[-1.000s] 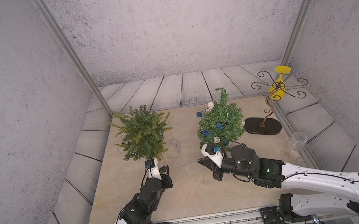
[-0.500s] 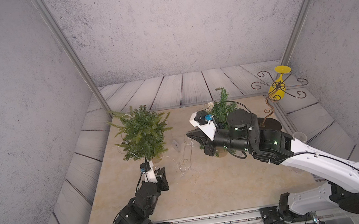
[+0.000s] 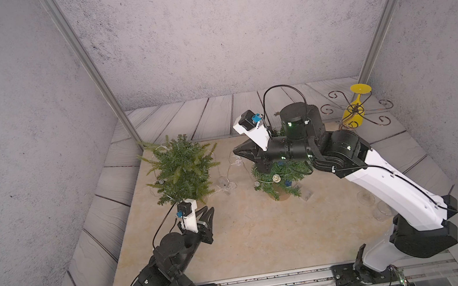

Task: Wrap string light around the christmas tree
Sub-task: Wrap the light string around the Christmas tree.

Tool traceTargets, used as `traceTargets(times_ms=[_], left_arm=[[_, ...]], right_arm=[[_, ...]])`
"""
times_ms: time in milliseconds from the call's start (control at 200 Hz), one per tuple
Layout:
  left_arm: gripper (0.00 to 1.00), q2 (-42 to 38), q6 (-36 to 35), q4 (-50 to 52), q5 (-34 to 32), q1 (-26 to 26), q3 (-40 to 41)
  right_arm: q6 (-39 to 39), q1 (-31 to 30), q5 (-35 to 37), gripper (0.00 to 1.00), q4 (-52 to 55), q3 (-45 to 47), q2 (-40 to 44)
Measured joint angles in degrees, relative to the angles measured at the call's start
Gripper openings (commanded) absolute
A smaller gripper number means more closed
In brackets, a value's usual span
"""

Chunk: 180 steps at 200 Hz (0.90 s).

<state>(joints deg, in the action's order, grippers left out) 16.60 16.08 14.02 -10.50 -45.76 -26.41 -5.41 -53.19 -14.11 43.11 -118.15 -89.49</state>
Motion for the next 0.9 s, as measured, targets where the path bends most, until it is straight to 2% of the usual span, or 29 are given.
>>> traceTargets(times_ms=[65,220,520,590,681,756,836,901], left_arm=[[0.37,3.7,-3.0,-0.6,2.5,0.0,-2.8],[0.40,13.5,-9.1,-0.3,4.4,0.0,-14.0],[0.42,20.6,-18.8,-3.8,3.8,0.0,-24.0],[0.37,22.4,-19.5,-4.4,0.2,0.0,-24.5],[0.41,22.5,-18.8,-4.3,-4.4,0.2,-23.5],[0.53,21.3,-18.1,-3.9,-3.4,0.4,-22.9],[0.55,22.1,-17.9,-3.7,-1.2,0.4,-24.7],[0.57,25.8,-18.7,-3.7,-0.9,0.4,-28.6]], right_arm=[[-1.2,0.6,-1.7,0.00,3.4,-5.2,-2.8],[-3.7,1.6,-4.1,0.00,8.3,-11.1,-7.3],[-6.1,4.0,-5.9,0.00,12.4,-19.5,-11.7],[-6.4,4.5,-6.4,0.00,12.6,-21.7,-12.2],[-6.7,5.0,-6.6,0.00,12.6,-22.9,-12.3],[-6.8,5.7,-7.4,0.00,12.6,-23.3,-12.3],[-6.6,7.1,-9.1,0.00,12.4,-24.2,-12.9],[-6.2,8.5,-10.8,0.00,12.4,-25.6,-13.9]])
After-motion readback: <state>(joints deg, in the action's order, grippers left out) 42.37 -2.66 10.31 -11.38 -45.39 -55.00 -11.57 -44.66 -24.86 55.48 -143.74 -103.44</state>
